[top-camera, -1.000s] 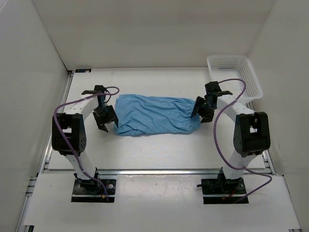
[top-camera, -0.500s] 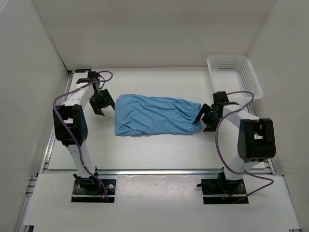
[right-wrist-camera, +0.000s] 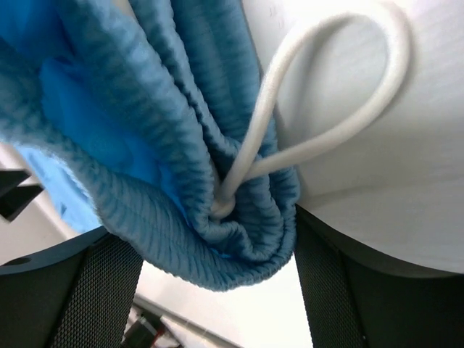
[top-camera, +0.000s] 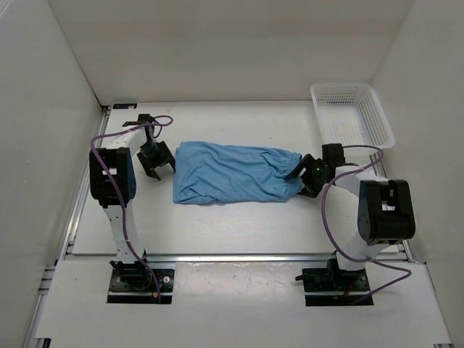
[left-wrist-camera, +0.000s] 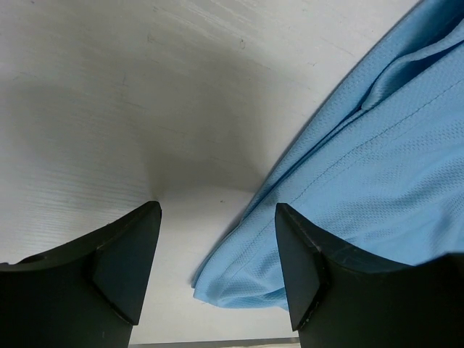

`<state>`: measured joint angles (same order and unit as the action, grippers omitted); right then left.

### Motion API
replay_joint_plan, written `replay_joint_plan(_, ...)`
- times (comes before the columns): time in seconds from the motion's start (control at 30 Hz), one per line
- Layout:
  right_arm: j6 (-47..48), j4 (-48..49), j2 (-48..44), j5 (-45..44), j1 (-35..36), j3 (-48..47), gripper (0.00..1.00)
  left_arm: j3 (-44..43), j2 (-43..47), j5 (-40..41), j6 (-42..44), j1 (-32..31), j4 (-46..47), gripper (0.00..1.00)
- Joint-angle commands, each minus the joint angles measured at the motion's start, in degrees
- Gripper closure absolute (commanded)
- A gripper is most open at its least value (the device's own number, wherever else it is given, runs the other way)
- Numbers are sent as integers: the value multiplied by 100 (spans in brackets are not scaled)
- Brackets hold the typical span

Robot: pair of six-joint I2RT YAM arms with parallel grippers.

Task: Fold and stack the shorts
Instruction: Fold the shorts

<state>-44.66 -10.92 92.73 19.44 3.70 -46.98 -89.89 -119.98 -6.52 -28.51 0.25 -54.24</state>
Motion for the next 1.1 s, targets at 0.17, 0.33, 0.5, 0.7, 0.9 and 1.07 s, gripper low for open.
replay_joint_plan(0.17, 651, -893, 167, -985, -28, -856, 20, -152, 160, -147, -5, -8, 80, 25)
replay_joint_plan(0.33, 1152, -1043, 7, -1382, -28, -1232, 20, -152, 212, -147, 56, -8, 80, 25)
replay_joint_plan(0.5, 1662, -1220, 895, -1100, -28, -1981, 30, -266, 212, -95, 56, -8, -34, 25)
replay_joint_plan(0.7, 1795, -1141, 1651, -1180, -28, -2474, 47, -266, 212, -42, 56, -8, -86, 25)
replay_joint_plan(0.9, 1742, -842, 1889, -1066, -28, -2474, 68, -266, 160, 10, 56, -8, -87, 25)
replay_joint_plan(1.07, 1795, -842, 1951, -1065, -28, -2553, 92, -266, 55, 11, 56, -8, -87, 25)
